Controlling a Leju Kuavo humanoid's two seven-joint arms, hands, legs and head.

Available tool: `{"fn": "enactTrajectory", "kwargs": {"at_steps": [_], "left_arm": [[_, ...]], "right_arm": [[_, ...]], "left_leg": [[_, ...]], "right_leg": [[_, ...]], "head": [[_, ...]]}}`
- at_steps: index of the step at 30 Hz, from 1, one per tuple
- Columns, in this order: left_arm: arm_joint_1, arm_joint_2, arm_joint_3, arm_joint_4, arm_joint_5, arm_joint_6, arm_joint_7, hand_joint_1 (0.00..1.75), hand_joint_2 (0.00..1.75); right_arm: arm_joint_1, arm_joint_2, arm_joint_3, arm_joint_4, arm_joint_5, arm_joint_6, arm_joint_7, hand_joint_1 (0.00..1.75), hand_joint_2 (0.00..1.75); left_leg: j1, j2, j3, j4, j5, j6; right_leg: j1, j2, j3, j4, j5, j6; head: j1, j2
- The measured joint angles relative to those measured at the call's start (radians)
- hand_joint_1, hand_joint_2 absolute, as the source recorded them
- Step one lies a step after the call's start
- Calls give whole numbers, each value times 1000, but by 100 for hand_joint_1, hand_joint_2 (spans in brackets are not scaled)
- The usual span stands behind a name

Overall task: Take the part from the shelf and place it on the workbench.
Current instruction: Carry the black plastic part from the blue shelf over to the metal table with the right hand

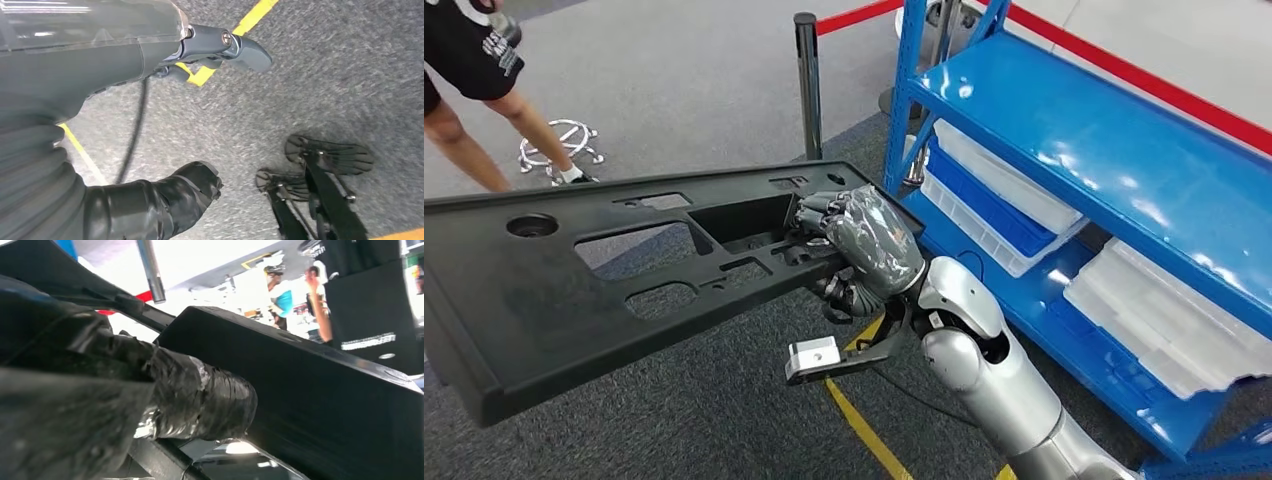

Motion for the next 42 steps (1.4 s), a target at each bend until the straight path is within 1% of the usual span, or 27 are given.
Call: {"fn": "enactTrajectory", "kwargs": {"at_steps": [2, 3, 5, 7, 8, 9, 10, 12, 13, 14, 16, 17, 19, 21, 23, 24, 25, 26, 28, 30, 32, 34, 36, 38, 39, 40, 42], "left_arm": [[0, -4, 11, 4, -19, -9, -26, 0, 175], [1, -17, 16, -4, -32, -24, -34, 0, 175], [5, -59, 24, -45, -54, -61, -44, 0, 175], [8, -105, 26, -91, -42, -68, -46, 0, 175], [12, -126, 23, -106, -16, -60, -36, 0, 175], [19, -142, 14, -118, 27, -48, -18, 0, 175], [31, -156, 0, -134, 84, -35, 10, 0, 175], [61, -176, -51, -176, 208, -13, 77, 0, 175], [78, -183, -82, -199, 257, -6, 106, 0, 175], [93, -188, -113, -220, 293, 2, 127, 0, 175], [121, -194, -168, -258, 329, 24, 149, 0, 175], [131, -197, -192, -275, 337, 40, 155, 0, 175], [146, -206, -237, -304, 344, 74, 164, 0, 175], [152, -212, -283, -327, 340, 99, 167, 0, 175], [156, -215, -322, -346, 316, 123, 157, 0, 175], [158, -217, -339, -353, 298, 136, 148, 0, 175], [161, -218, -354, -360, 282, 147, 138, 0, 175], [162, -220, -368, -366, 269, 154, 132, 0, 175], [164, -222, -387, -375, 258, 157, 126, 0, 175], [165, -224, -394, -380, 260, 137, 123, 0, 175], [169, -225, -388, -382, 273, 93, 121, 0, 175], [173, -226, -374, -381, 289, 47, 120, 0, 175], [171, -227, -360, -379, 299, 22, 119, 0, 175], [169, -228, -352, -378, 303, 13, 119, 0, 175], [169, -228, -348, -377, 304, 11, 119, 0, 175], [169, -228, -344, -377, 305, 9, 119, 0, 175], [169, -228, -334, -376, 304, 6, 119, 0, 175]], "right_arm": [[1, -13, -4, -4, -11, -5, -5, 175, 0], [2, -27, -11, -7, -26, -5, -13, 175, 0], [8, -69, -41, -15, -66, 4, -40, 175, 0], [20, -117, -84, -22, -101, 28, -72, 175, 0], [27, -138, -106, -24, -109, 44, -85, 175, 0], [33, -153, -124, -25, -113, 59, -94, 175, 0], [38, -163, -138, -27, -113, 72, -99, 175, 0], [42, -176, -157, -35, -112, 87, -101, 175, 0], [41, -181, -164, -40, -111, 90, -99, 175, 0], [40, -184, -169, -43, -110, 92, -95, 175, 0], [38, -190, -173, -45, -107, 93, -85, 175, 0], [39, -192, -173, -47, -104, 92, -79, 175, 0], [41, -197, -177, -52, -98, 89, -71, 175, 0], [46, -203, -184, -58, -92, 87, -65, 175, 0], [58, -208, -190, -61, -83, 85, -57, 175, 0], [66, -210, -192, -62, -78, 84, -53, 175, 0], [72, -212, -195, -64, -74, 84, -50, 175, 0], [77, -213, -197, -67, -70, 84, -48, 175, 0], [80, -216, -202, -74, -68, 83, -46, 175, 0], [81, -217, -208, -79, -68, 85, -48, 175, 0], [78, -218, -209, -81, -72, 88, -58, 175, 0], [71, -219, -210, -79, -79, 90, -70, 175, 0], [65, -219, -210, -77, -86, 92, -79, 175, 0], [62, -220, -210, -73, -89, 92, -82, 175, 0], [62, -220, -210, -70, -90, 92, -83, 175, 0], [62, -220, -210, -67, -90, 92, -83, 175, 0], [59, -220, -210, -64, -90, 92, -84, 175, 0]], "left_leg": [[2, -20, -4, -8, 16, -13], [0, -11, -10, -2, 8, -17], [0, 38, -40, 69, -54, -25], [9, 84, -86, 205, -135, -38], [17, 95, -100, 257, -156, -44], [24, 101, -95, 275, -157, -50], [32, 108, -68, 251, -142, -55], [37, 141, 28, 119, -103, -60], [32, 158, 66, 62, -92, -55], [26, 170, 87, 27, -89, -46], [14, 164, 88, 13, -91, -25], [14, 153, 89, 6, -90, -16], [17, 132, 92, -7, -84, 2], [17, 110, 91, -13, -78, 13], [14, 81, 88, -11, -75, 18], [12, 65, 87, -9, -75, 18], [12, 49, 87, -5, -75, 18], [11, 33, 86, 1, -76, 17], [11, 5, 77, 17, -80, 12], [12, -19, 60, 27, -79, 1], [15, -38, 47, 28, -73, -13], [13, 6, 31, 56, -92, -23], [13, 75, -14, 155, -154, -32], [18, 96, -67, 279, -211, -39], [20, 98, -76, 307, -219, -40], [20, 101, -63, 294, -207, -40], [18, 127, 16, 167, -155, -35]], "right_leg": [[-3, -25, -2, -13, 16, -2], [-6, -39, -1, -22, 26, -5], [-13, -69, -2, -36, 44, -7], [-14, -100, -10, -38, 53, -4], [-15, -116, -15, -37, 55, 0], [-16, -131, -20, -35, 57, 3], [-18, -144, -23, -31, 56, 7], [-21, -166, -28, -23, 52, 17], [-22, -175, -29, -19, 49, 24], [-22, -183, -28, -17, 47, 32], [-22, -201, -25, -18, 47, 46], [-24, -202, -23, -18, 43, 53], [-31, -157, -35, 14, 16, 61], [-34, -95, -92, 132, -46, 62], [-32, -76, -162, 264, -89, 62], [-32, -73, -178, 287, -83, 61], [-32, -71, -174, 266, -55, 60], [-33, -64, -152, 210, -14, 58], [-40, -15, -102, 82, 48, 56], [-40, 21, -86, 31, 60, 56], [-38, 1, -88, 28, 63, 50], [-40, -28, -85, 18, 71, 36], [-37, -58, -85, 11, 76, 26], [-31, -91, -88, 11, 76, 25], [-30, -108, -89, 12, 76, 25], [-29, -124, -89, 12, 76, 25], [-27, -151, -87, 12, 75, 27]], "head": [[2, 0], [-1, 0], [-7, 0], [-9, 0], [-9, 0], [-9, 0], [-9, 0], [-9, 0], [-9, 0], [-9, 0], [-8, 0], [-8, 0], [-8, 0], [-7, 0], [-7, 0], [-7, 0], [-7, 0], [-7, 0], [-7, 0], [-8, 0], [-8, 0], [-10, 0], [-13, 0], [-13, 0], [-13, 0], [-13, 0], [-13, 0]]}}
